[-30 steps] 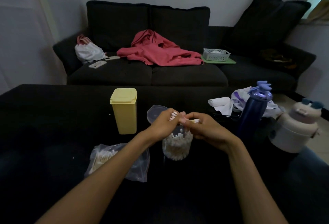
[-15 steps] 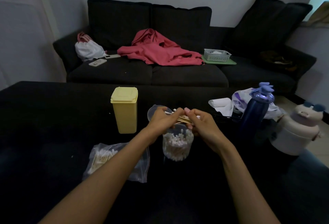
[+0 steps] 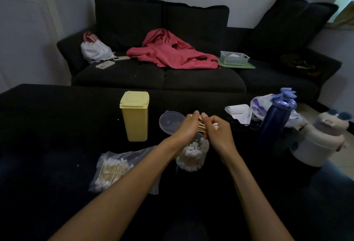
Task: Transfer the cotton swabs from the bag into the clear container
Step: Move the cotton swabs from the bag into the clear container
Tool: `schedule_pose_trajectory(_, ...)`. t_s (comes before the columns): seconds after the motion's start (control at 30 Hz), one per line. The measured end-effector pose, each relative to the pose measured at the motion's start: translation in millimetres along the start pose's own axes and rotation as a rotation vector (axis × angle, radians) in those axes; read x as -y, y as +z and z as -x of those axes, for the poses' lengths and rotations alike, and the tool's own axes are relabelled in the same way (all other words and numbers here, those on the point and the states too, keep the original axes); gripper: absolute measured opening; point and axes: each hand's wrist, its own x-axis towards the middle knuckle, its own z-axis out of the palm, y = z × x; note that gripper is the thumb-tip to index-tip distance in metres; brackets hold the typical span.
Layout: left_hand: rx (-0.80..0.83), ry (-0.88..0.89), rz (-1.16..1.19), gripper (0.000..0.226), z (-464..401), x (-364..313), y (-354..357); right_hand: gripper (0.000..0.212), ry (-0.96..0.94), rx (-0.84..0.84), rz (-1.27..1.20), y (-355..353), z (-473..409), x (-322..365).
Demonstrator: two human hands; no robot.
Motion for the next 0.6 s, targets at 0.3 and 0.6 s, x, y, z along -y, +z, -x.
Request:
schedule_pose_trajectory(0.3,-0.12,0.039,-0.698,0.011,13.8,20.7,-71.7,0.03,-0.015,-0.125,0.072,-21.1,-0.7,-3.7)
schedule_pose_trajectory(0.6,0.0,0.129,-0.61,0.098,-23.2,70.1,-37.5,0.023,-0.055,-0.154,0.192,-17.1,8.3,-3.2)
